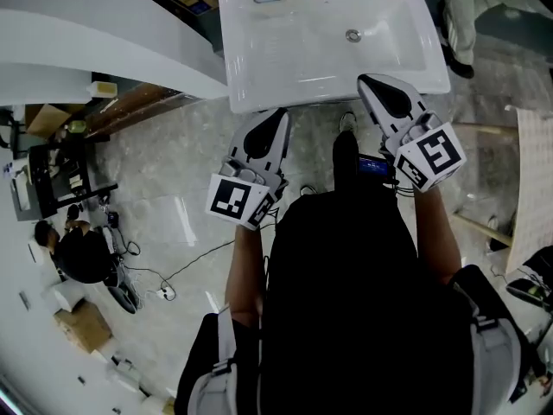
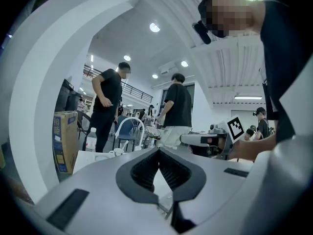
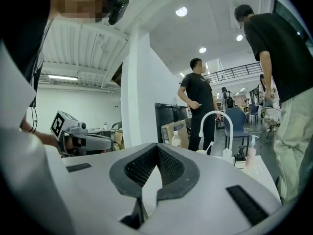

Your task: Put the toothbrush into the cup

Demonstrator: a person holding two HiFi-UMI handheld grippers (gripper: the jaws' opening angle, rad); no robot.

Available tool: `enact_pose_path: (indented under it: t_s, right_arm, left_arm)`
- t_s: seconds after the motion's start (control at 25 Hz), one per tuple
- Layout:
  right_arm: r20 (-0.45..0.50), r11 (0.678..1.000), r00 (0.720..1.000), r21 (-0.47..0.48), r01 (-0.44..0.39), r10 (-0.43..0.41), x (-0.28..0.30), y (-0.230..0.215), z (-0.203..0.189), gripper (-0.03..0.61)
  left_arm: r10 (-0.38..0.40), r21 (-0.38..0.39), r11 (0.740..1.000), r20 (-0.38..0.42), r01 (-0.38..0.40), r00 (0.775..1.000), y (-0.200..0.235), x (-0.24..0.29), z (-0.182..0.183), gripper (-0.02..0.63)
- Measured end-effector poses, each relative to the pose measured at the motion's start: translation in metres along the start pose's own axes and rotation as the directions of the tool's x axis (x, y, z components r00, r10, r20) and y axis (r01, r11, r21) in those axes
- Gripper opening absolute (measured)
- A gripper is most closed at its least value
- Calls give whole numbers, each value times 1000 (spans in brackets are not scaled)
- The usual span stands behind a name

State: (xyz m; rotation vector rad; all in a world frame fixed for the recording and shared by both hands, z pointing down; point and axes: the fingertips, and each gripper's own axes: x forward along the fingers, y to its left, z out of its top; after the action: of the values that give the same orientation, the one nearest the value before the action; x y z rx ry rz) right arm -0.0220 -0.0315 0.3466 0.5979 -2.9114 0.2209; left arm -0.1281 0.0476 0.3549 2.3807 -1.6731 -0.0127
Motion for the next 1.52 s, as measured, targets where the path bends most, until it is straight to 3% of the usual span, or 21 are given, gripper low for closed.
enact_pose_path:
  t_s: [0.28,0.56,1.0,1.52]
  right_arm:
    - [-17,1000,1000,-18,21,-21,-40,86,-9,14]
    - [-30,999,999,-36,30,-31,-78,130,-12,14]
    - [6,999,1000,-25,-29,30,-136,126,-7,14]
    - [17,998,998,43,-56,55,-202,117,-37,14]
  left_arm:
    - [-33,-18,999,-2,33,999,-27,-75,-17,9]
    - [-49,-9,999,-48,48,998,-61,-105,-23,9]
    - [-32,-12,999,-5,32,999,-118,-98,-11,10]
    - [-60,0,998,-13,60,998,-188,-84,-24,9]
